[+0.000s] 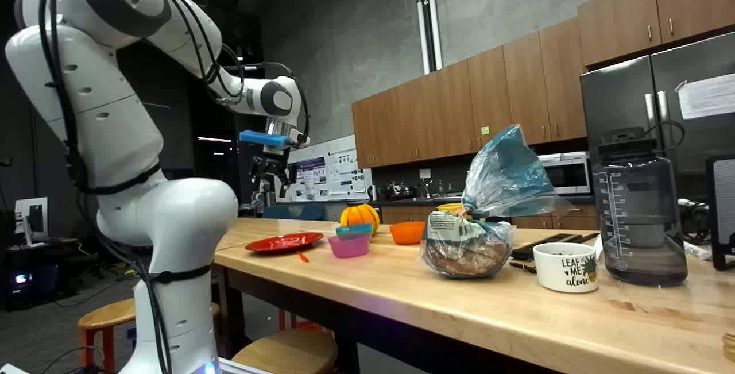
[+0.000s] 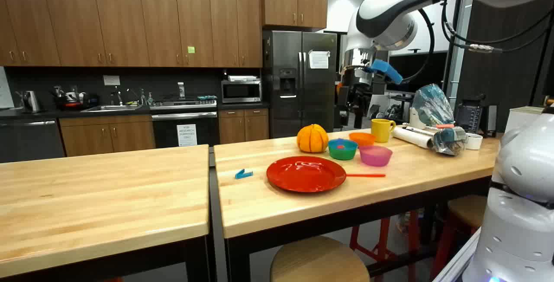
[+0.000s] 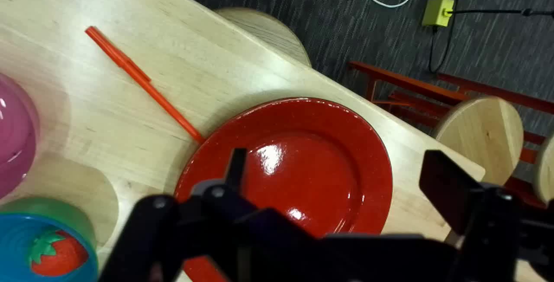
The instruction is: Move the pink bowl backwards slightly
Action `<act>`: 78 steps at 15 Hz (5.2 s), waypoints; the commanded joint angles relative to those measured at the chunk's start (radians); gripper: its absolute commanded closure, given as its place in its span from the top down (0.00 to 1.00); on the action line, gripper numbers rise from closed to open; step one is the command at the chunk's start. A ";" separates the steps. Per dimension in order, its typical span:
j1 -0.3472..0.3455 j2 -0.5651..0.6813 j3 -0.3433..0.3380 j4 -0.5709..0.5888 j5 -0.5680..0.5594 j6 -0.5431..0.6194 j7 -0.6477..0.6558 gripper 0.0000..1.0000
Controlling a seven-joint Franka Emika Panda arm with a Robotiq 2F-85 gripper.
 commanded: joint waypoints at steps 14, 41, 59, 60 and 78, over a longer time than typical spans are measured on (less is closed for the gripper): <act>-0.020 0.001 0.016 0.003 0.008 -0.004 -0.008 1.00; -0.114 0.000 0.032 -0.009 -0.137 0.001 0.073 1.00; -0.152 0.005 0.023 -0.022 -0.151 0.063 0.115 1.00; -0.157 0.009 0.019 -0.026 -0.153 0.065 0.113 1.00; -0.188 0.125 -0.103 -0.153 -0.189 0.342 -0.120 1.00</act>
